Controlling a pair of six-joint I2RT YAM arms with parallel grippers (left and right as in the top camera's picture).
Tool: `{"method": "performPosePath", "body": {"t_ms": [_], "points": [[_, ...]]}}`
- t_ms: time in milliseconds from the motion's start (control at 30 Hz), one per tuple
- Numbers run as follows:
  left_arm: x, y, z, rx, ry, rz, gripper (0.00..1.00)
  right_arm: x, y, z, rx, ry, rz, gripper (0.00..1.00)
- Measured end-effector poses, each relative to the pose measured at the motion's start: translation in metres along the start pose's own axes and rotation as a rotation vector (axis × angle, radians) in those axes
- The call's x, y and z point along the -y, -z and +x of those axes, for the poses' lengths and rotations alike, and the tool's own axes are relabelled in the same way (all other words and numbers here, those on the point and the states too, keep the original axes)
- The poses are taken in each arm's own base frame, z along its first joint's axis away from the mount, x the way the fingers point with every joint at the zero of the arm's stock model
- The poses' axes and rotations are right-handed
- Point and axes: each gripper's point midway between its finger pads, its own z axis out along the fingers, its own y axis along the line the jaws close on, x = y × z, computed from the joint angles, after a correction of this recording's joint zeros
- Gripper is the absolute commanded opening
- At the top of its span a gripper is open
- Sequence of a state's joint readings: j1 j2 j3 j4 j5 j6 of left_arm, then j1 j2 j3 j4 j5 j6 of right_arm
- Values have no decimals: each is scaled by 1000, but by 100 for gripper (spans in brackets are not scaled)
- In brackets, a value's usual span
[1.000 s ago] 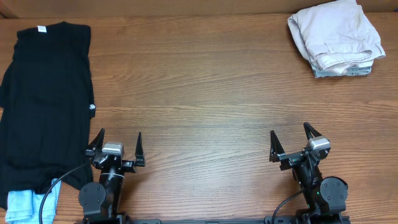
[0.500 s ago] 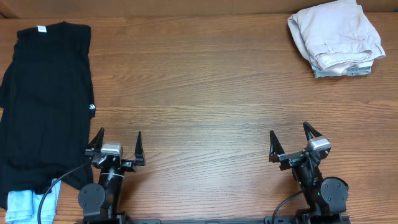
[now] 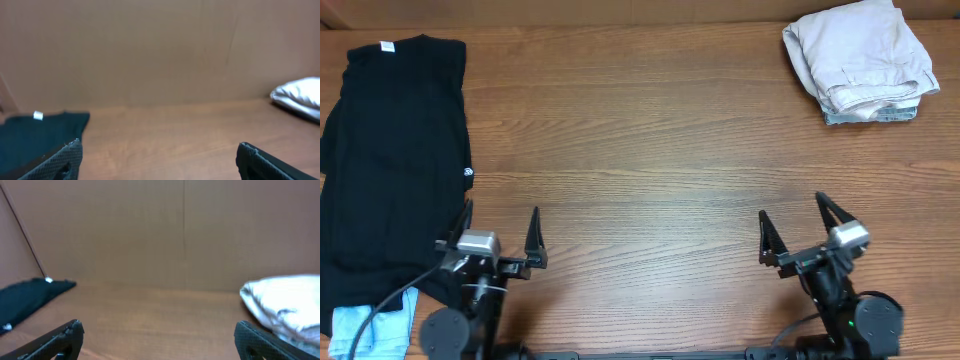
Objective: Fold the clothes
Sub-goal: 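Reach the left gripper to the black t-shirt on the left pile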
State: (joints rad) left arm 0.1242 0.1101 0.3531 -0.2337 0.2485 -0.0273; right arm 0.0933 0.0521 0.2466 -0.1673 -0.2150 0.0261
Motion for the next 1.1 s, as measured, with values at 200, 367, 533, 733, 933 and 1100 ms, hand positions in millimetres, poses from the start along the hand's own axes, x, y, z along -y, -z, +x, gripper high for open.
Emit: {"method": "performPosePath", "body": {"t_ms": [200, 367, 533, 733, 933, 1100], "points": [[-1, -7, -32, -157, 39, -3, 100, -4, -6, -40, -126, -29, 2, 100], [-4, -22, -44, -412, 103, -11, 100, -2, -22, -53, -343, -84, 19, 100], [-11, -47, -36, -693, 174, -21, 100, 4, -53, -66, -515, -129, 34, 100], [-28, -102, -5, -872, 209, -36, 100, 9, -95, -33, -663, -191, 11, 100], [-57, -142, 54, -1000, 171, -117, 100, 15, -115, 19, -821, -253, 5, 90], [-91, -146, 98, -1123, 95, -252, 85, 18, -121, 54, -929, -290, 12, 85]]}}
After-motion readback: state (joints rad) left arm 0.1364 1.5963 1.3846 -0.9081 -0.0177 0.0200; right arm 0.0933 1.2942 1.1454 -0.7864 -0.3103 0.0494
